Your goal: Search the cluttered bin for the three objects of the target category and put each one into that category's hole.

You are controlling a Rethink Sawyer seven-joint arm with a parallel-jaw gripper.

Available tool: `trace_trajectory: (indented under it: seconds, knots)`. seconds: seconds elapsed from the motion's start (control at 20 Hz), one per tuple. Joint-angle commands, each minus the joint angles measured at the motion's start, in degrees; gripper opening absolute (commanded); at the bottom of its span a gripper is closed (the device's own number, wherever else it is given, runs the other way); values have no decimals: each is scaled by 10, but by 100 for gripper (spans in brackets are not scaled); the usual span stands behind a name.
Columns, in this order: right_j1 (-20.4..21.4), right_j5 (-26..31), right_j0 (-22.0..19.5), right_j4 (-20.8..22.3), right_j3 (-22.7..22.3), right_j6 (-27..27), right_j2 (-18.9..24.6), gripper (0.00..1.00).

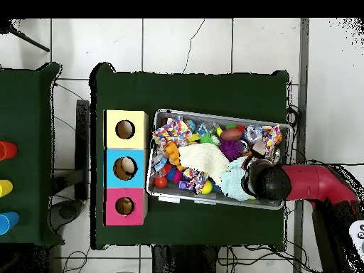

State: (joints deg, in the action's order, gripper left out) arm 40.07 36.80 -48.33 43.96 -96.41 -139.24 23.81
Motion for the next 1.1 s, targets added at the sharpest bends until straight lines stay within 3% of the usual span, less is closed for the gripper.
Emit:
trace_trajectory:
  seconds: [0.05,0.15,0.6,0.85,1.1]
  knots:
    - [20,-23,-40,-43,-56,51,16,100]
    - [27,-40,-46,-41,-76,44,12,100]
    - [11,-61,-39,-42,-83,34,15,100]
    - [-21,-110,-23,-34,-64,0,9,100]
    - [-28,-104,-4,-48,-54,-2,9,100]
